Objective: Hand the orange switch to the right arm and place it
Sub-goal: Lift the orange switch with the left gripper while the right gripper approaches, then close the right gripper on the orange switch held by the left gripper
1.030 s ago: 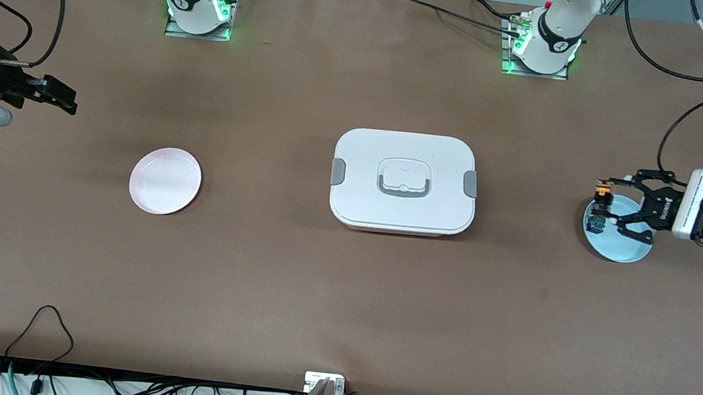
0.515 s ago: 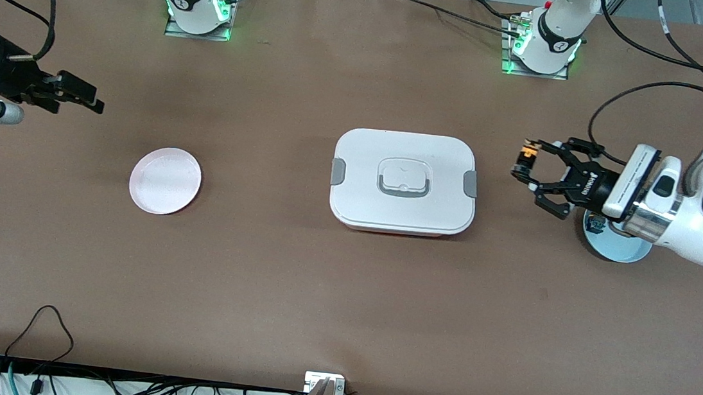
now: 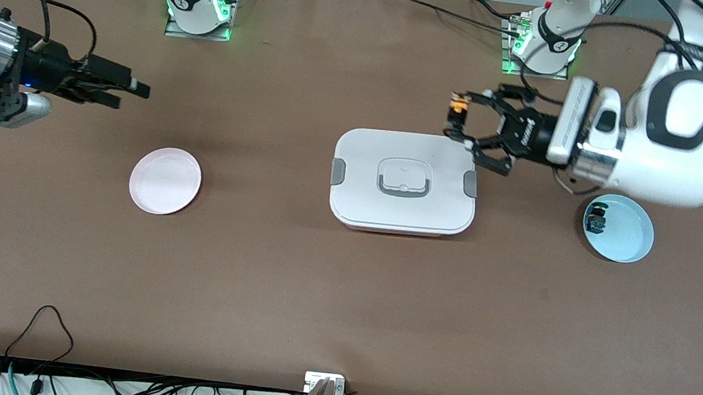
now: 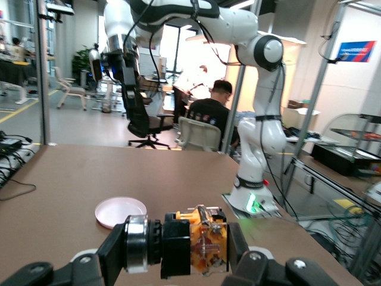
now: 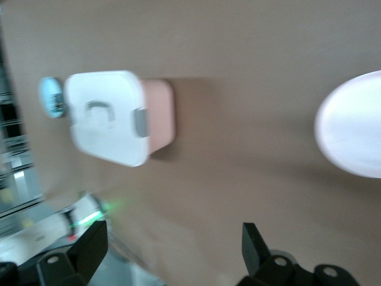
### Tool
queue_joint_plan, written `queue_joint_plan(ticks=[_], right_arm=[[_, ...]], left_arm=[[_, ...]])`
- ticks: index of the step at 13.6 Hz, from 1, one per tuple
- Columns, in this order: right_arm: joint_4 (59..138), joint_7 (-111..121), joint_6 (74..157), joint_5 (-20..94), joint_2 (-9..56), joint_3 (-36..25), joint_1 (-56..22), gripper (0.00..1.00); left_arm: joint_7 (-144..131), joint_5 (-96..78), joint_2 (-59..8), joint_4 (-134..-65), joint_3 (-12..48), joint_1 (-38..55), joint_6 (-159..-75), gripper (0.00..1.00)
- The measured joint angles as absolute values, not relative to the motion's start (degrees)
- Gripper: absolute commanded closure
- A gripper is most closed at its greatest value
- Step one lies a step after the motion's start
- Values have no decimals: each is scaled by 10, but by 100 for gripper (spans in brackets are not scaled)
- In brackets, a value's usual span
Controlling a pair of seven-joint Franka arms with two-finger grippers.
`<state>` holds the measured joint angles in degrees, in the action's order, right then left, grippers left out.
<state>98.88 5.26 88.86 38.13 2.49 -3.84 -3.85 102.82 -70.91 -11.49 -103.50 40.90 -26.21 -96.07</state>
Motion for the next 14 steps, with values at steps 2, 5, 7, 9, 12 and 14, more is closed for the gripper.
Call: queue_joint_plan(ticks=[2,5,7,9,12,14], right_arm=[[989,54,870,477,49,-39,-39,0],[989,64,865,594,94,-39,-39,0],[990,76,861,640,112,-38,-49,0],[991,76,861,681,119,-38,-78,0],[998,76,869,753,134,-37,-131,0],[1002,75,890,800,148,-37,-162,0]], left_arm=[[1019,-763,-80,-1067,437,-262,-1001,100],[1023,-854,-76,-1110,477,-262,-1053,100],[1024,-878,-76,-1121,490,-262,-1064,100],[1024,-883,-76,-1122,490,-263,-1065,100],[1024,-884,-76,-1124,490,-265,-1065,100],[1024,-885,-76,-1128,490,-265,-1065,100]])
